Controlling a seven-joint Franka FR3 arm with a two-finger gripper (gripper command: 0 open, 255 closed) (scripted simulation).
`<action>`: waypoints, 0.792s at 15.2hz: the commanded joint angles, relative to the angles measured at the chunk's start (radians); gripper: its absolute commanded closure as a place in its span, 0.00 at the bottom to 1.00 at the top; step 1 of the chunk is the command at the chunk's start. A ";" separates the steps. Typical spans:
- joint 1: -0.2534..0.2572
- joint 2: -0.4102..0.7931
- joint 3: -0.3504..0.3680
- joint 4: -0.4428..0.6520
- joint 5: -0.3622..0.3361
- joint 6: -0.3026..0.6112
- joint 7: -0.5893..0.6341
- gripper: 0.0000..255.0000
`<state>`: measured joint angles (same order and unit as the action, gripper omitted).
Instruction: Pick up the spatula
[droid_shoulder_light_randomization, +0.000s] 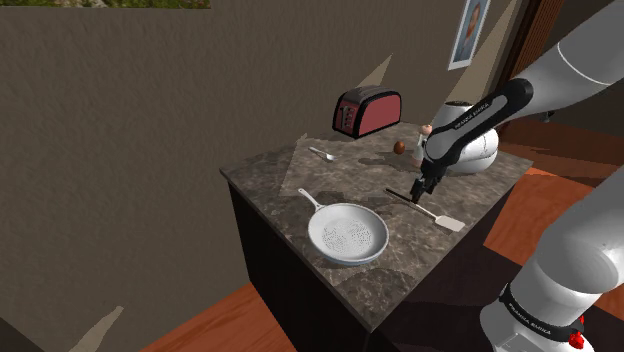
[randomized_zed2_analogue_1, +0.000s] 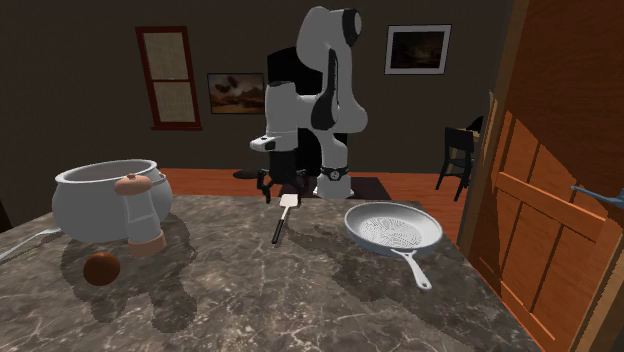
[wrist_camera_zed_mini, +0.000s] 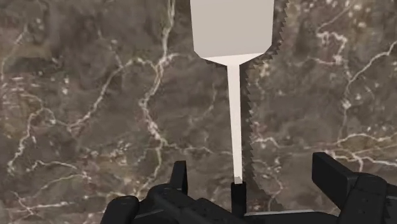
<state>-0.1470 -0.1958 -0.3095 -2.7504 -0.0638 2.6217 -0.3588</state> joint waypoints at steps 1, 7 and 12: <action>0.005 0.034 -0.008 -0.006 0.014 0.041 -0.016 0.00; 0.018 0.095 -0.016 -0.010 0.051 0.104 -0.044 1.00; 0.018 0.094 -0.016 -0.011 0.051 0.104 -0.044 1.00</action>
<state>-0.1290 -0.1015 -0.3257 -2.7610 -0.0131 2.7255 -0.4027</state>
